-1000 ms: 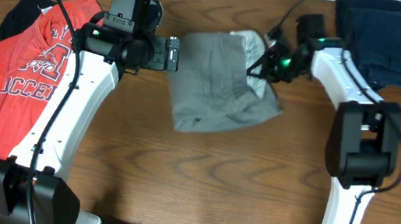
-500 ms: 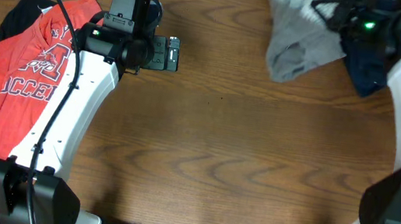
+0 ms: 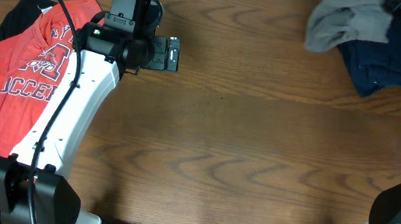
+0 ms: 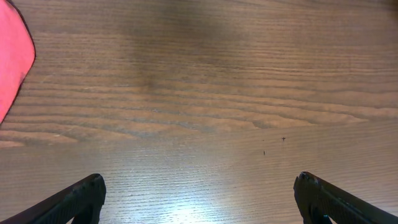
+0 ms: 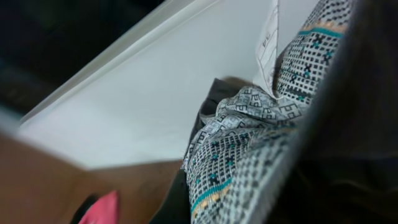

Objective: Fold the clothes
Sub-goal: 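Carry the folded shorts with the right gripper onto the navy garment top right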

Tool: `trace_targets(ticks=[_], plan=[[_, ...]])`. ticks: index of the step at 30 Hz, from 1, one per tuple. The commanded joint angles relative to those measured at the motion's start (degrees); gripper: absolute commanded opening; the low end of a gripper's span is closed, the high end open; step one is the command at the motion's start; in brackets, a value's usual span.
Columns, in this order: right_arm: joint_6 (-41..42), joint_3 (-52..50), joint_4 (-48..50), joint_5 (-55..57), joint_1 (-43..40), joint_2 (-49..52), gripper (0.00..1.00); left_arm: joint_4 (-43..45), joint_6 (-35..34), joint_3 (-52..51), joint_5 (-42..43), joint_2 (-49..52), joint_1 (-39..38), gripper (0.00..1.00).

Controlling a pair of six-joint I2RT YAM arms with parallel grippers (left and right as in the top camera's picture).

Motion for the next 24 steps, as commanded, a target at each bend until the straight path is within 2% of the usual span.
trace_targets(ticks=[1,10,16,24], plan=[[1.14,1.4,2.45,8.79,-1.05,-2.29,0.01,0.04,0.52,0.5,-0.74,0.74,0.2,0.98],[3.58,1.4,8.72,18.6,-2.36,-2.08,0.01,0.5,0.52,0.5,-0.74,0.76,0.2,0.98],[3.89,1.4,2.86,17.29,-5.57,-3.5,0.01,0.74,0.52,0.5,-0.76,0.76,0.2,0.98],[0.87,1.4,-7.1,20.46,-10.82,-10.14,0.01,0.68,0.5,0.5,-2.08,0.76,0.2,0.98]])
